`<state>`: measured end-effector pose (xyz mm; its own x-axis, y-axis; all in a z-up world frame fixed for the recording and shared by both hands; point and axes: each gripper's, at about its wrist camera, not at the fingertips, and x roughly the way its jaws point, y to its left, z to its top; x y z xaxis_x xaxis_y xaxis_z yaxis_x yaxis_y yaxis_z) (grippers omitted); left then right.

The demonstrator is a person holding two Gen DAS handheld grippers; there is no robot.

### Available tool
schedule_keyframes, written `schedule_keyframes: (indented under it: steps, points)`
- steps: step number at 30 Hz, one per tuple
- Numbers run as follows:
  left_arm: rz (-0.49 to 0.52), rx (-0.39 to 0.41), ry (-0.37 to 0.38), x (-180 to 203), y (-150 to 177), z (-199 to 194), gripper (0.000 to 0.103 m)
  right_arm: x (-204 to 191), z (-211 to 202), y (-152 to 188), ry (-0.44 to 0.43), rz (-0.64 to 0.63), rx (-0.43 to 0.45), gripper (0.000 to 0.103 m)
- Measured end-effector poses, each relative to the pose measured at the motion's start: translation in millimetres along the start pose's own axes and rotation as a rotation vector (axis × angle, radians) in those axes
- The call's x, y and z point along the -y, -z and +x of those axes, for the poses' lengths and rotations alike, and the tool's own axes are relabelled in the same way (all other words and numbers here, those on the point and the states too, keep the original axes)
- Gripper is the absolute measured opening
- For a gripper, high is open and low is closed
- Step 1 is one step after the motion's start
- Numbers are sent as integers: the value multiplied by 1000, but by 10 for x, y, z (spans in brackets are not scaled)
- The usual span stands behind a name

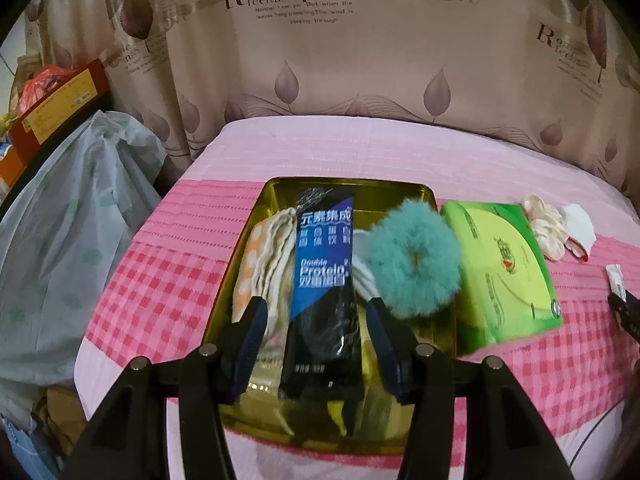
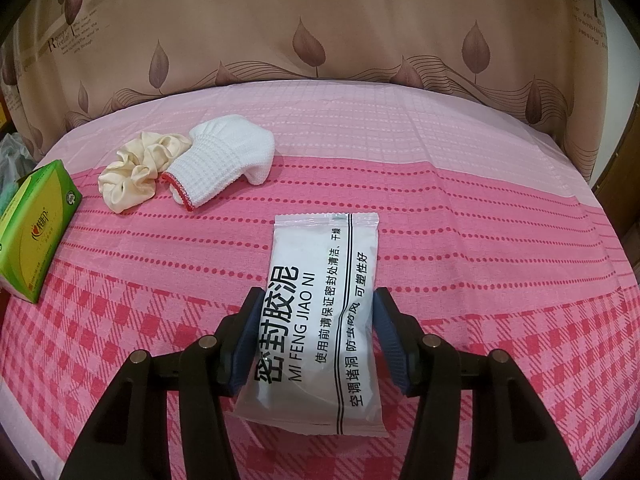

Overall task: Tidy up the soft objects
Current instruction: 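Carry the protein packet into the gold tin and open the left tool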

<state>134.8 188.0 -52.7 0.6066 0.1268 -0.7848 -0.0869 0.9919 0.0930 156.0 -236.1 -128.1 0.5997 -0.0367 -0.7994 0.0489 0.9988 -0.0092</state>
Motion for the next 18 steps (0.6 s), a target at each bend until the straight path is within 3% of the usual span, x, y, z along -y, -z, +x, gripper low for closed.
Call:
schedule_keyframes:
  steps: [7, 18]
  points:
    - [28, 12, -50, -57, 262, -91, 53, -1, 4, 1, 4, -3, 1, 51]
    - [-38, 32, -10, -230, 288, -101, 53, -39, -13, 23, 13, -12, 3, 48]
